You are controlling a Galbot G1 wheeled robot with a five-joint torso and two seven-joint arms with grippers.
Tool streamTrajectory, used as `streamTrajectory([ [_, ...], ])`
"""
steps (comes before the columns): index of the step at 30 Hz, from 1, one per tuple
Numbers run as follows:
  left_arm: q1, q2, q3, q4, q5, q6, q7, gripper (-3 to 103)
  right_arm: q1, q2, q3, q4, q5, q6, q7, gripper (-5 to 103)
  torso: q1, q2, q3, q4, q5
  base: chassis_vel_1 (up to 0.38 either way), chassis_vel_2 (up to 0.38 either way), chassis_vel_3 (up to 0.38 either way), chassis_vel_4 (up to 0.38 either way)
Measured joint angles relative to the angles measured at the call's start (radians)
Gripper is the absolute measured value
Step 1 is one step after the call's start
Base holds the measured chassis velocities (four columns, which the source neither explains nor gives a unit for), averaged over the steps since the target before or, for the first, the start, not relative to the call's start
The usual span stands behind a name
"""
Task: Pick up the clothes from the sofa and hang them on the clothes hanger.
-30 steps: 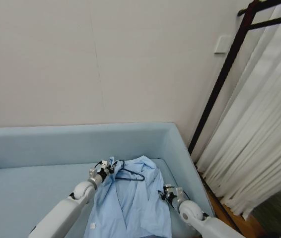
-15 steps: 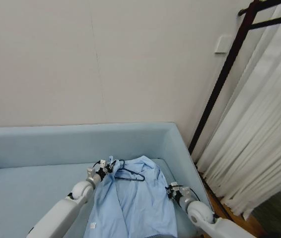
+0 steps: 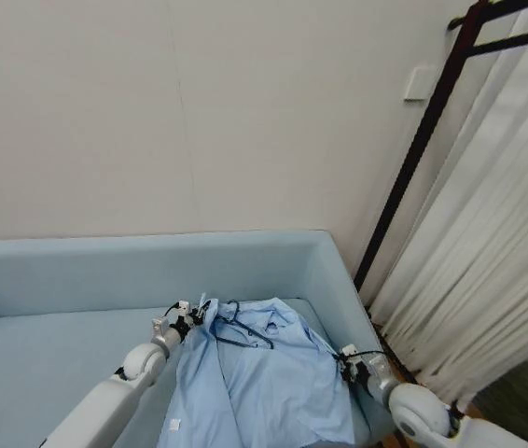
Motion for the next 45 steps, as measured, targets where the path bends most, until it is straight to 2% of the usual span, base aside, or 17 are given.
streamTrajectory([
  [8,0.013,0.000,-0.008,-0.004,0.002,-0.001,0.001,0,0.069,0.031,-0.090,0.000,0.069,-0.117,-0.050,0,0.000,0.000,0.000,0.0000,0.0002,0.000,0.000,0.000,0.000],
  [10,0.013,0.004,0.009,-0.001,0.009,0.000,0.003,0,0.089,0.054,-0.109,-0.008,0.093,-0.141,-0.050,10,0.000,0.000,0.000,0.0001,0.0002,0.000,0.000,0.000,0.000],
  [13,0.008,0.007,0.028,0.012,0.017,0.002,0.005,0,0.105,0.068,-0.114,-0.010,0.116,-0.149,-0.042,16,0.000,0.000,0.000,0.0000,0.0002,0.000,0.000,0.000,0.000],
  [18,-0.030,-0.009,0.088,0.131,0.118,-0.022,0.040,-3,0.137,0.081,-0.110,0.001,0.149,-0.155,-0.033,37,0.000,0.000,0.000,0.0001,-0.0002,0.000,0.000,0.000,0.000],
  [19,-0.036,-0.014,0.098,0.150,0.136,-0.026,0.052,1,0.138,0.082,-0.106,0.005,0.151,-0.155,-0.032,43,0.000,0.000,0.000,0.0000,-0.0002,0.000,0.000,0.000,0.000],
  [20,-0.036,-0.014,0.098,0.150,0.136,-0.026,0.052,1,0.138,0.082,-0.106,0.005,0.151,-0.155,-0.032,43,0.000,0.000,0.000,0.0000,-0.0002,0.000,0.000,0.000,0.000],
  [23,-0.034,-0.013,0.114,0.164,0.174,-0.027,0.093,17,0.135,0.083,-0.083,0.015,0.160,-0.149,-0.032,54,0.000,0.000,0.000,-0.0003,-0.0002,0.000,0.000,0.000,0.000],
  [25,-0.019,0.001,0.122,0.156,0.197,-0.025,0.126,23,0.134,0.083,-0.067,0.020,0.171,-0.143,-0.034,65,0.000,0.000,0.000,-0.0002,0.0000,0.000,0.000,0.000,0.000],
  [26,-0.019,0.001,0.122,0.156,0.197,-0.025,0.126,23,0.134,0.083,-0.067,0.020,0.171,-0.143,-0.034,65,0.000,0.000,0.000,-0.0002,0.0000,0.000,0.000,0.000,0.000],
  [30,0.012,0.015,0.120,0.157,0.250,-0.045,0.178,44,0.193,0.099,-0.052,0.024,0.237,-0.146,-0.041,82,0.000,0.000,0.000,-0.0001,-0.0001,0.000,0.000,0.000,0.000],
  [32,0.019,0.016,0.113,0.156,0.255,-0.048,0.181,44,0.222,0.109,-0.053,0.018,0.259,-0.149,-0.049,86,0.000,0.000,0.000,0.0000,-0.0002,0.000,0.000,0.000,0.000],
  [33,0.024,0.017,0.107,0.152,0.257,-0.049,0.182,49,0.260,0.124,-0.059,0.005,0.279,-0.153,-0.054,92,0.000,0.000,0.000,0.0000,-0.0002,0.000,0.000,0.000,0.000],
  [35,0.027,0.020,0.105,0.143,0.257,-0.050,0.187,61,0.355,0.164,-0.087,-0.042,0.319,-0.153,-0.060,99,0.000,0.000,0.000,0.0000,0.0000,0.000,0.000,0.000,0.000],
  [37,0.027,0.024,0.108,0.138,0.257,-0.050,0.189,61,0.412,0.190,-0.110,-0.082,0.339,-0.151,-0.061,99,0.000,0.000,0.000,-0.0001,-0.0002,0.000,0.000,0.000,0.000],
  [42,0.045,0.053,0.112,0.089,0.234,-0.056,0.182,88,0.679,0.379,-0.241,-0.413,0.415,-0.142,-0.087,100,0.000,0.000,0.000,0.0002,-0.0002,0.000,0.000,0.000,0.000],
  [43,0.045,0.053,0.112,0.089,0.234,-0.056,0.182,88,0.679,0.379,-0.241,-0.413,0.415,-0.142,-0.087,100,0.000,0.000,0.000,0.0002,-0.0002,0.000,0.000,0.000,0.000],
  [45,0.057,0.059,0.103,0.067,0.225,-0.056,0.166,93,0.746,0.467,-0.261,-0.551,0.439,-0.149,-0.111,100,0.000,0.000,0.000,0.0002,-0.0001,0.000,0.000,0.000,0.000],
])
